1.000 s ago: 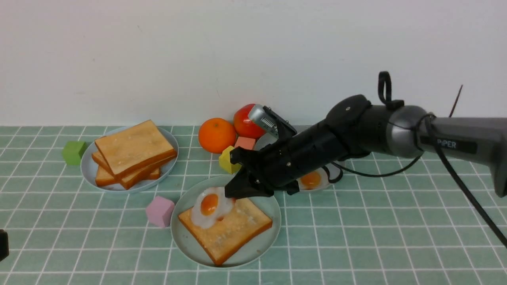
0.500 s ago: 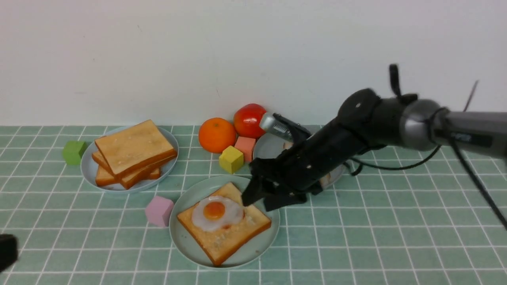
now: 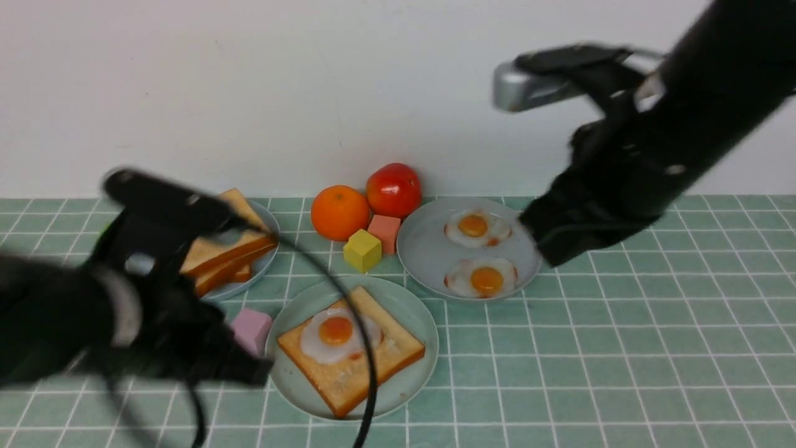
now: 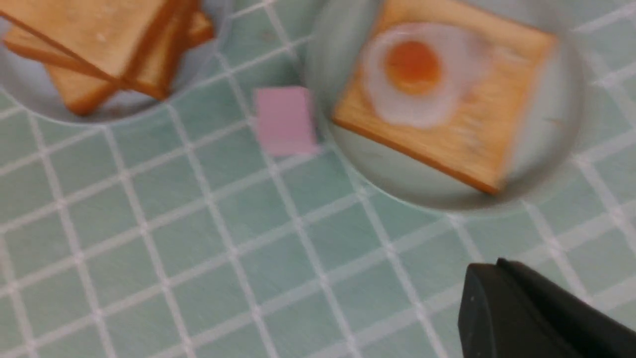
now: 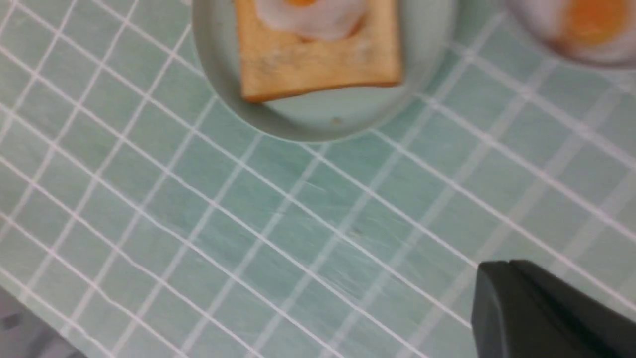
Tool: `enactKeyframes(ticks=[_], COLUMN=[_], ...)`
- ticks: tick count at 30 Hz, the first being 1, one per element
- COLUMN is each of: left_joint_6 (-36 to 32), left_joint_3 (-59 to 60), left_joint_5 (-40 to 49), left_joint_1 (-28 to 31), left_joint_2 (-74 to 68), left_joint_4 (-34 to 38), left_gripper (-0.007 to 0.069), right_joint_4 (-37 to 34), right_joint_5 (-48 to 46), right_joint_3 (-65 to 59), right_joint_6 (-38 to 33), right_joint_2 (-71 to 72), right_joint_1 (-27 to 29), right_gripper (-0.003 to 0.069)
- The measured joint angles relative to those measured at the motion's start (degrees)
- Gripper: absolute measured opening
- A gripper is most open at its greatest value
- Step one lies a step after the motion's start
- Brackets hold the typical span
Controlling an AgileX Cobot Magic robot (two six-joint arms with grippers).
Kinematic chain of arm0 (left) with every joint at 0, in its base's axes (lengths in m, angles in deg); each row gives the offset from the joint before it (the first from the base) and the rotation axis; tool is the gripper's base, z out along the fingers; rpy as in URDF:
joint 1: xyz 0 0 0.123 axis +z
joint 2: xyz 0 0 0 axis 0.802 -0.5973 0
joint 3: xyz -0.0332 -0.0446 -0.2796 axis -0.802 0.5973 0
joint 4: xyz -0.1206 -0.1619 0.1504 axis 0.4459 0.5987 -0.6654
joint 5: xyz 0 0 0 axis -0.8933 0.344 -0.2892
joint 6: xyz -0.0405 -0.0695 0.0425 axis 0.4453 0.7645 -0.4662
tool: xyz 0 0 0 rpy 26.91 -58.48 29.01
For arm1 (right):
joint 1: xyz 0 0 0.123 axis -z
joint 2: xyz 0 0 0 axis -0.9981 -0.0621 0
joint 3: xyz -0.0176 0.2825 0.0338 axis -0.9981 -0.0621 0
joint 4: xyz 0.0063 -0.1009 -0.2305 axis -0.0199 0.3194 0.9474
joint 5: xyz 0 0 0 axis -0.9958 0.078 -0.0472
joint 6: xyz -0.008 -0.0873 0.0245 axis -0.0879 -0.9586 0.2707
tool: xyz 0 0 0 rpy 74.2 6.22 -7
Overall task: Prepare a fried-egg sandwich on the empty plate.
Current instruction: Use the left arm to grab a slice of bread
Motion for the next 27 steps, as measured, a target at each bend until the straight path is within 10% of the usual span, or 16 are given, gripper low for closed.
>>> enactKeyframes(ticks=[13, 27], left_joint_6=[-39.4, -47.1], left_joint_3=[-28.5, -33.9], left_joint_5=[0.2, -2.3], left_joint_1=[24.7, 25.6], left_joint_2=[-34.8, -44.8], left_joint_4=[18.5, 6.2], left_gripper=[-0.0008, 0.0349], right_joint_4=[3.3, 2.5], right_joint_5=[-1.5, -2.0], right_joint_3=[-17.7, -20.5], right_joint_6=[2.8, 5.5], right_joint_2=[27.9, 35.9], right_joint_1=[-0.9, -0.9], right_gripper=[0.0004, 0.0015])
